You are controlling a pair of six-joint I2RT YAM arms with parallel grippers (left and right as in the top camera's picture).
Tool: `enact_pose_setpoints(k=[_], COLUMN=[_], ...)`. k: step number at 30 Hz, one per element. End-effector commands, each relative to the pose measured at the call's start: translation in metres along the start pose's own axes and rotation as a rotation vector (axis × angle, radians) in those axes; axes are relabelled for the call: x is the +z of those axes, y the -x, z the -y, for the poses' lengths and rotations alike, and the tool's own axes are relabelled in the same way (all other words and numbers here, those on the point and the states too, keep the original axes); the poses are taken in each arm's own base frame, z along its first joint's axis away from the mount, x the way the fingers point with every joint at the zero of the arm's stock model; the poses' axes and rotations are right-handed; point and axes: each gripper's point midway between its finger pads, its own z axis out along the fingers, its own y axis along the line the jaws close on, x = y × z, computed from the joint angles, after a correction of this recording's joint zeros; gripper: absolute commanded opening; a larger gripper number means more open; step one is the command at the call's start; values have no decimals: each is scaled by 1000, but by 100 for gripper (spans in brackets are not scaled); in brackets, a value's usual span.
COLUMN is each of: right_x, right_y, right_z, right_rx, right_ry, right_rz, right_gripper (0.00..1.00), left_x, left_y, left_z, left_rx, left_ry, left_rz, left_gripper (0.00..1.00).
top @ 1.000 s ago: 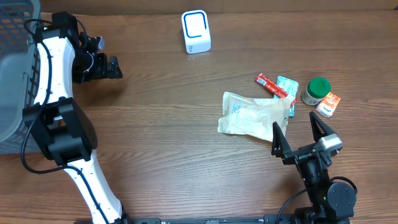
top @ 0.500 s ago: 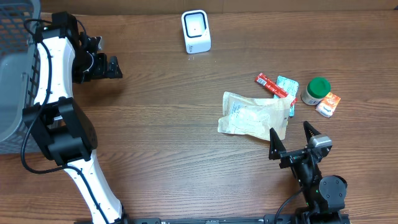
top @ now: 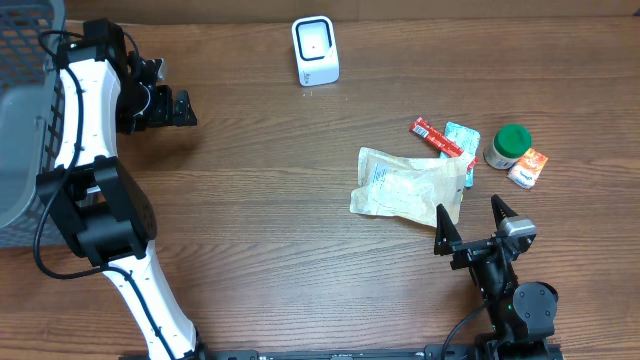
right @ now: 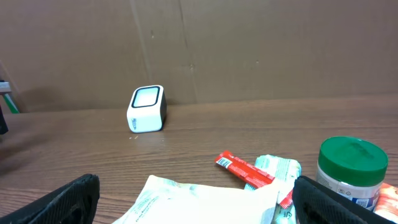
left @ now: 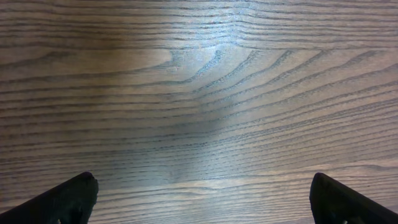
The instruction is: Scan the item barcode
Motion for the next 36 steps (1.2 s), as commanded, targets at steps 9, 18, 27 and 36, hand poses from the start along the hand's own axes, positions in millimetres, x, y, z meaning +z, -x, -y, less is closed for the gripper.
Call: enact_pose_setpoints(k=[9,18,27,36], right_x=[0,0,0,0], right_y=[-1,-1,-1,-1], right_z=[4,4,4,4], right_rx=[7,7,7,7], right_ry=[-18,-18,-18,-18], right_rz=[6,7,6,7], right_gripper=[100,100,100,100], left_x=[-15,-15,-15,-42], left_y=[9,9,9,12], left_z=[6,6,6,11], left_rx=[29,29,29,42], left_ry=[-3,-3,-3,8], left_rz=[46,45,46,104], left_gripper=[100,100,100,100])
